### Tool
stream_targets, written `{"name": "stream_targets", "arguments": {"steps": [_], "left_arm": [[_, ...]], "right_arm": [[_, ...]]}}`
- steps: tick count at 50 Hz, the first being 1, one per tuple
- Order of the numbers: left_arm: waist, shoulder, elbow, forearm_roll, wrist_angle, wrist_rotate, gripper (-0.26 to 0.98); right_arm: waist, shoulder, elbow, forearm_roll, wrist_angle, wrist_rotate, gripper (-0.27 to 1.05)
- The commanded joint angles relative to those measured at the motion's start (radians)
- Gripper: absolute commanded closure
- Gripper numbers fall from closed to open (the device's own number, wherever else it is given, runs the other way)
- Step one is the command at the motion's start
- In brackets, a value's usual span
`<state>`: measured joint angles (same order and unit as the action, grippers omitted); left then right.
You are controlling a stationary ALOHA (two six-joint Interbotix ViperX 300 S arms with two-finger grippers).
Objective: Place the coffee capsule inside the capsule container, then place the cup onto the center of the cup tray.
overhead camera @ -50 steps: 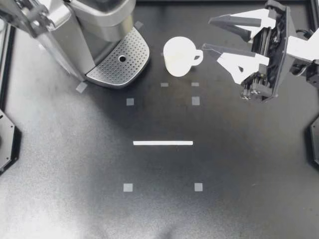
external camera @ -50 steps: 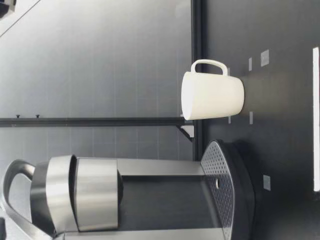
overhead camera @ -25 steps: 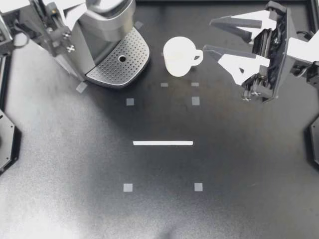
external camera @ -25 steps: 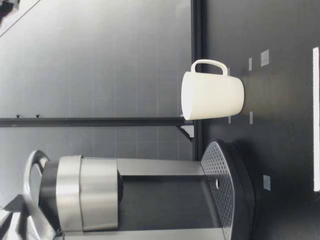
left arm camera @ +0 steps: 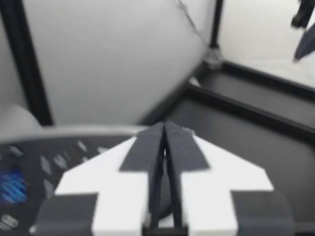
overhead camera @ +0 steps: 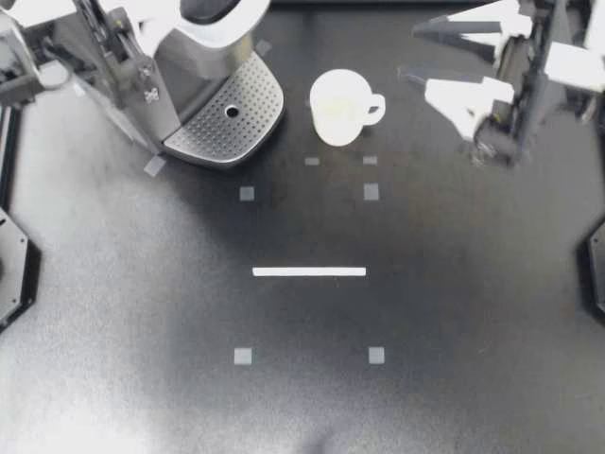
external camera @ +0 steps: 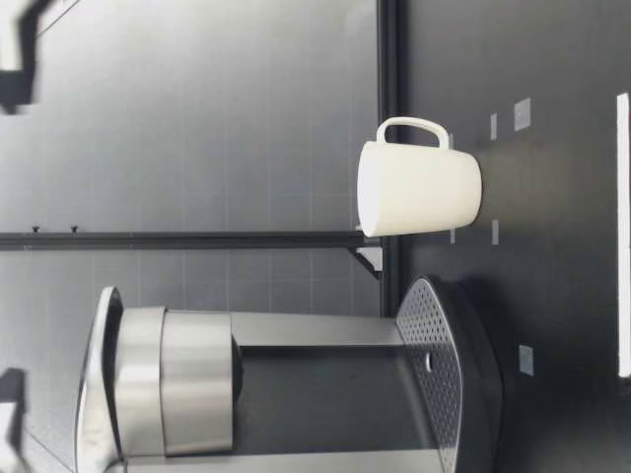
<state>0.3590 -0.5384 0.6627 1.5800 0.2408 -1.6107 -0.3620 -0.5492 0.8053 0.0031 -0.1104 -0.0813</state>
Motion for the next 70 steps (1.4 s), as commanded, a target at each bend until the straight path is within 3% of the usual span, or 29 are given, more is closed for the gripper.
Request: {"name": "stream_targets", "arguments": {"steps": [1, 8, 14, 22, 28, 32, 36, 43, 46, 70], "left_arm": [[0.0, -0.029, -0.044, 0.003, 0.057, 0.048, 0.62], [-0.025, -0.043, -0.074, -0.014, 0.227, 0.198, 0.62], [-0.063, -0.046, -0.098, -0.133, 0.367, 0.376, 0.62], [-0.14, -0.043, -0.189, -0.486, 0.624, 0.784, 0.62], [-0.15, -0.046, -0.275, -0.753, 0.747, 1.011, 0.62], [-0.15, -0.054, -0.304, -0.874, 0.747, 1.1, 0.62], [-0.15, -0.064, -0.311, -0.946, 0.744, 1.146, 0.62], [-0.15, -0.083, -0.302, -0.98, 0.727, 1.164, 0.62], [-0.15, -0.092, -0.293, -0.98, 0.723, 1.164, 0.62], [-0.15, -0.121, -0.268, -0.98, 0.701, 1.16, 0.62]], "right_arm": [[-0.034, 0.003, -0.064, -0.015, 0.127, -0.011, 0.19], [-0.066, 0.018, -0.112, -0.035, 0.301, -0.044, 0.19], [-0.095, 0.064, -0.155, -0.044, 0.439, -0.097, 0.19], [-0.138, 0.189, -0.256, -0.041, 0.62, -0.21, 0.19], [-0.172, 0.293, -0.342, 0.005, 0.773, -0.336, 0.19], [-0.212, 0.347, -0.37, 0.086, 0.824, -0.442, 0.19], [-0.261, 0.402, -0.376, 0.239, 0.853, -0.591, 0.19], [-0.324, 0.48, -0.37, 0.489, 0.862, -0.831, 0.19], [-0.328, 0.509, -0.367, 0.537, 0.856, -0.905, 0.19], [-0.328, 0.63, -0.365, 0.541, 0.785, -0.939, 0.18]]}}
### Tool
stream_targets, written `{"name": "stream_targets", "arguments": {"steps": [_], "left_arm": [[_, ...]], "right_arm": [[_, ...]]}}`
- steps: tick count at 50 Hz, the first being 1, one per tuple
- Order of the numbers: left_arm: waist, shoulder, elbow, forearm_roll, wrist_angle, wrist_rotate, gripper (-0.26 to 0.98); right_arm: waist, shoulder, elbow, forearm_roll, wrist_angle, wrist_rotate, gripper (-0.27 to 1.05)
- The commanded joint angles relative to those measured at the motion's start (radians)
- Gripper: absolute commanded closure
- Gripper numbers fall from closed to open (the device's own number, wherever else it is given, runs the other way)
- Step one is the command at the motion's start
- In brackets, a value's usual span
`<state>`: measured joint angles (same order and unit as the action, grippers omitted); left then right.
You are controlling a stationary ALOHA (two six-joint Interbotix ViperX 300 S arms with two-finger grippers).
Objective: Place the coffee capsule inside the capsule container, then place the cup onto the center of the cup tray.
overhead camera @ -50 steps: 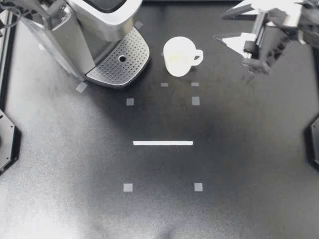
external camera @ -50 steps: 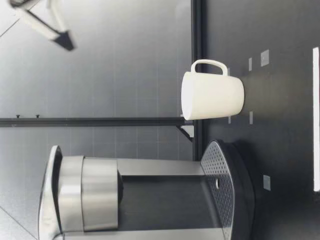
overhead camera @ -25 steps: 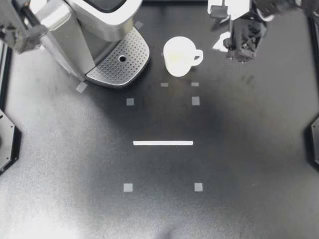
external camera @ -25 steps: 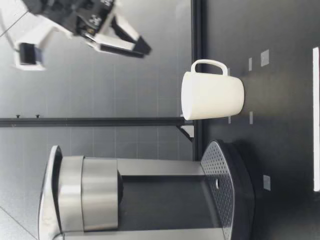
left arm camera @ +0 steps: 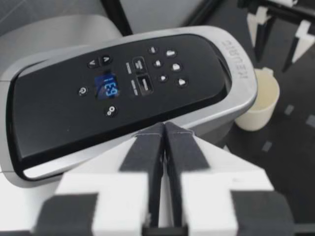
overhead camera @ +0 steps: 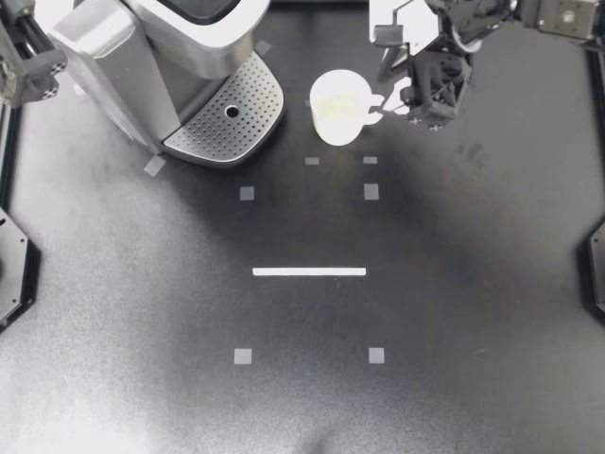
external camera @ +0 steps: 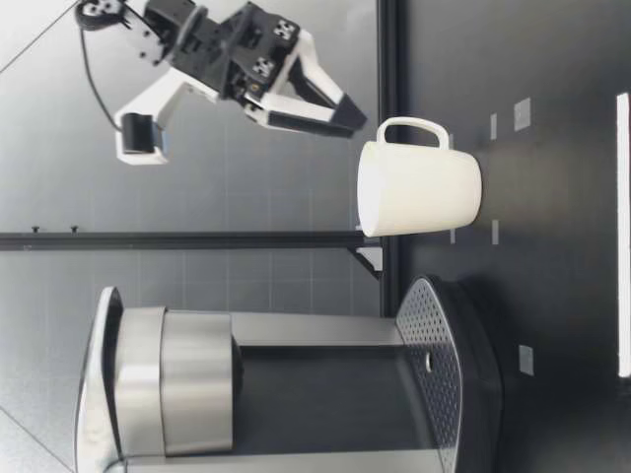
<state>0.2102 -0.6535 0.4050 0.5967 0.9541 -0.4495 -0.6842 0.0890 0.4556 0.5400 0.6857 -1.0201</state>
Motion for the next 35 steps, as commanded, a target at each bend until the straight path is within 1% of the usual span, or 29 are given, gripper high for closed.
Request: {"name": "stream_targets", "arguments": {"steps": [1, 12, 20, 35], "left_arm": [[-0.002, -0.005, -0.011, 0.005, -0.012, -0.002, 0.62], [-0.002, -0.003, -0.008, 0.006, -0.015, -0.002, 0.62], [-0.002, -0.006, 0.006, 0.006, -0.025, -0.002, 0.62], [-0.002, -0.008, 0.011, 0.018, -0.032, -0.003, 0.62]], "right_arm": [[-0.006, -0.005, -0.015, 0.005, -0.012, -0.002, 0.18], [-0.006, 0.012, -0.015, -0.014, -0.051, -0.002, 0.18], [-0.005, 0.038, -0.017, -0.012, -0.048, -0.002, 0.18], [-0.003, 0.061, -0.021, -0.008, -0.052, -0.002, 0.2]]}}
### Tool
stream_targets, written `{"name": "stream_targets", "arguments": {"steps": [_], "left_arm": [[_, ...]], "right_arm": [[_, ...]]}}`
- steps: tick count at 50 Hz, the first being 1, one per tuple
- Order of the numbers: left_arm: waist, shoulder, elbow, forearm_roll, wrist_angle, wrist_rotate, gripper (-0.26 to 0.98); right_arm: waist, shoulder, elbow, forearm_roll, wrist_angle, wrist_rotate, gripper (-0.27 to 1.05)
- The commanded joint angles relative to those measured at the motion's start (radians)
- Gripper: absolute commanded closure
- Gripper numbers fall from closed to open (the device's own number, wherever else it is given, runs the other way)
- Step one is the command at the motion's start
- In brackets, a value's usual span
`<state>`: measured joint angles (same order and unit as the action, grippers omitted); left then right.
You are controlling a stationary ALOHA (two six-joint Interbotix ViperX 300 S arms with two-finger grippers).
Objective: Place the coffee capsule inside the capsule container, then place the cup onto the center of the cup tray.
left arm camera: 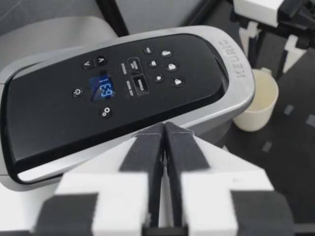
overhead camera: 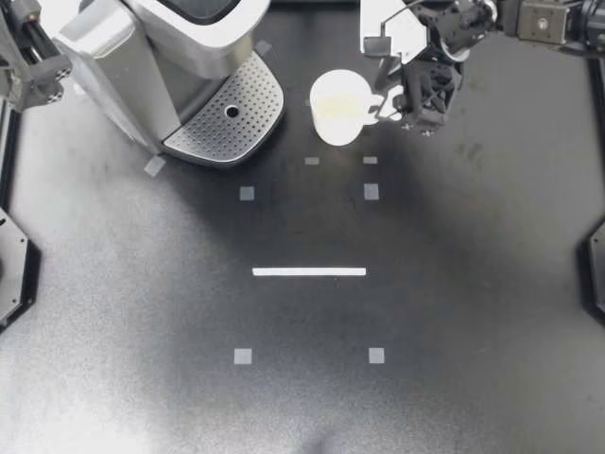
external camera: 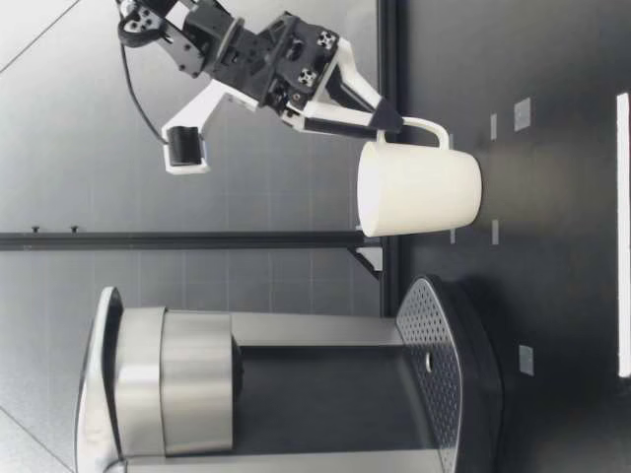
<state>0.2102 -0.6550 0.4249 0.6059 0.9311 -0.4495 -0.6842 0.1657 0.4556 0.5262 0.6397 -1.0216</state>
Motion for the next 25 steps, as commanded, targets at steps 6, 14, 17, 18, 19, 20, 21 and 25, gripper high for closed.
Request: {"name": "stream_targets", "arguments": {"steps": [6, 14, 17, 18, 19, 20, 21, 25], "left_arm": [[-0.002, -0.006, -0.003, 0.014, -0.009, -0.003, 0.62], [-0.002, -0.006, -0.002, 0.015, -0.009, -0.005, 0.62], [-0.002, -0.006, -0.002, 0.015, -0.009, -0.005, 0.62], [-0.002, -0.006, 0.0, 0.014, -0.009, -0.005, 0.62], [-0.002, -0.006, 0.0, 0.014, -0.008, -0.005, 0.62], [-0.002, -0.006, 0.0, 0.014, -0.009, -0.005, 0.62], [-0.002, -0.006, 0.002, 0.014, -0.008, -0.005, 0.62], [-0.002, -0.006, 0.005, 0.014, -0.009, -0.006, 0.62]], "right_arm": [[0.006, -0.012, -0.025, 0.011, -0.008, -0.002, 0.22], [0.017, 0.0, -0.032, 0.011, -0.008, -0.002, 0.32], [0.018, 0.002, -0.034, 0.011, -0.008, -0.002, 0.39], [0.017, 0.0, -0.034, 0.011, -0.008, 0.0, 0.42], [0.017, -0.002, -0.034, 0.011, -0.008, -0.002, 0.45], [0.018, -0.003, -0.034, 0.011, -0.008, -0.002, 0.47], [0.017, -0.005, -0.034, 0.011, -0.008, 0.0, 0.49], [0.017, -0.011, -0.034, 0.011, -0.006, 0.0, 0.59]]}}
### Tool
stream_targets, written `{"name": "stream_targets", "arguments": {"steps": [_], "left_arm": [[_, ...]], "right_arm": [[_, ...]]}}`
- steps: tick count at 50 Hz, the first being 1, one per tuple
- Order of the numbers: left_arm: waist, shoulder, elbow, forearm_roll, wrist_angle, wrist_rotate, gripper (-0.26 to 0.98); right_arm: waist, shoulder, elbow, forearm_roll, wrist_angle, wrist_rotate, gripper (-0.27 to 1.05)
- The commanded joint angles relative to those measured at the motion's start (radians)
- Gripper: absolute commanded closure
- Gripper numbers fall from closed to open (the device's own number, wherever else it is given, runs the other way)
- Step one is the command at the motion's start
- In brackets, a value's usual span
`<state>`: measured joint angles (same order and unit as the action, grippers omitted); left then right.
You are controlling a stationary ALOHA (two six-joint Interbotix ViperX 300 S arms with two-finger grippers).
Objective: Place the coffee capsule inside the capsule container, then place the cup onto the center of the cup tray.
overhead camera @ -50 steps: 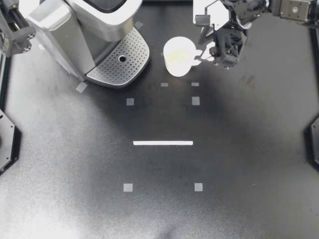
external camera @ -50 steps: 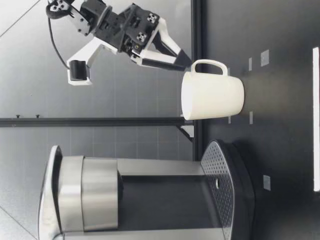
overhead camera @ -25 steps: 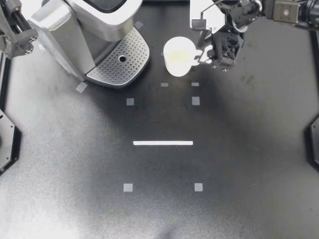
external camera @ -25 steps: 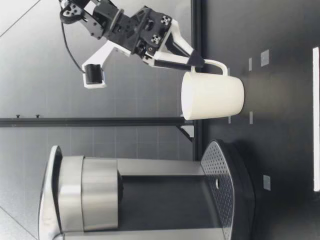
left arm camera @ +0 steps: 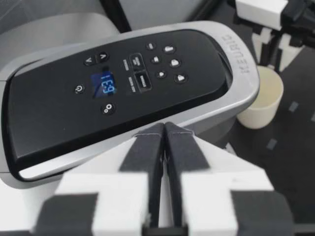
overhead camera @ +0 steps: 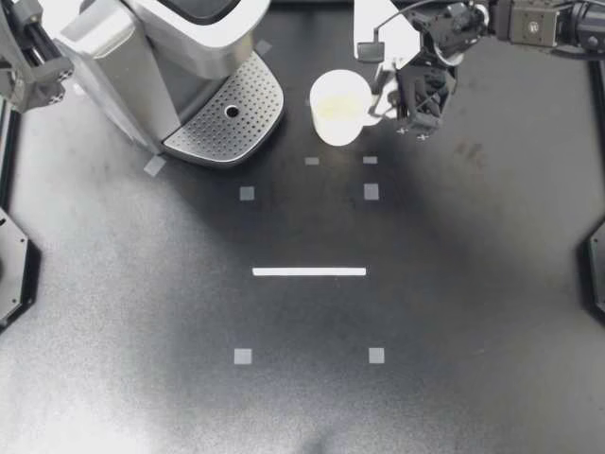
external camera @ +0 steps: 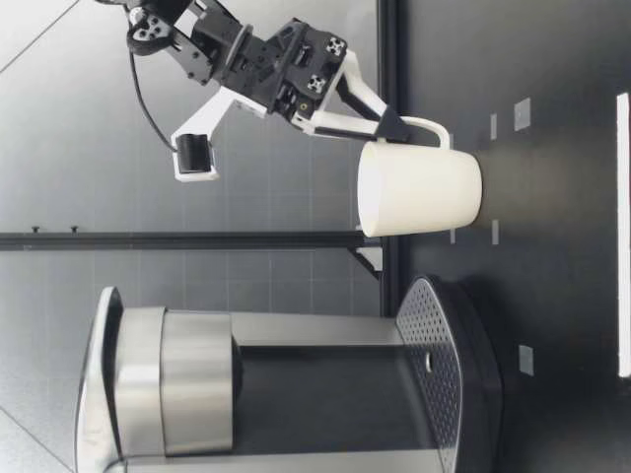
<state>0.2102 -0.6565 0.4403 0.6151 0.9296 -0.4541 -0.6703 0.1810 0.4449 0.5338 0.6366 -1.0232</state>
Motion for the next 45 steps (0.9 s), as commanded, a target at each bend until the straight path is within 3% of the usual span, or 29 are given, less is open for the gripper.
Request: {"name": "stream_targets", "arguments": {"steps": [1, 8, 23, 31, 45], "left_arm": [[-0.002, -0.005, -0.011, 0.006, -0.008, -0.002, 0.62], [-0.002, -0.006, -0.003, 0.006, -0.008, -0.005, 0.62], [-0.002, -0.043, 0.018, 0.006, -0.034, -0.012, 0.62], [-0.002, -0.048, 0.029, 0.006, -0.066, -0.029, 0.62], [-0.002, -0.049, 0.034, 0.005, -0.061, -0.031, 0.62]], "right_arm": [[0.003, -0.028, -0.023, 0.003, -0.003, 0.002, 0.61], [0.003, -0.046, -0.023, 0.005, 0.003, 0.008, 0.72], [0.057, -0.143, -0.035, 0.089, -0.006, 0.009, 0.73], [0.1, -0.101, -0.078, 0.126, -0.048, 0.028, 0.73], [0.106, 0.0, -0.184, 0.144, -0.051, 0.028, 0.73]]}}
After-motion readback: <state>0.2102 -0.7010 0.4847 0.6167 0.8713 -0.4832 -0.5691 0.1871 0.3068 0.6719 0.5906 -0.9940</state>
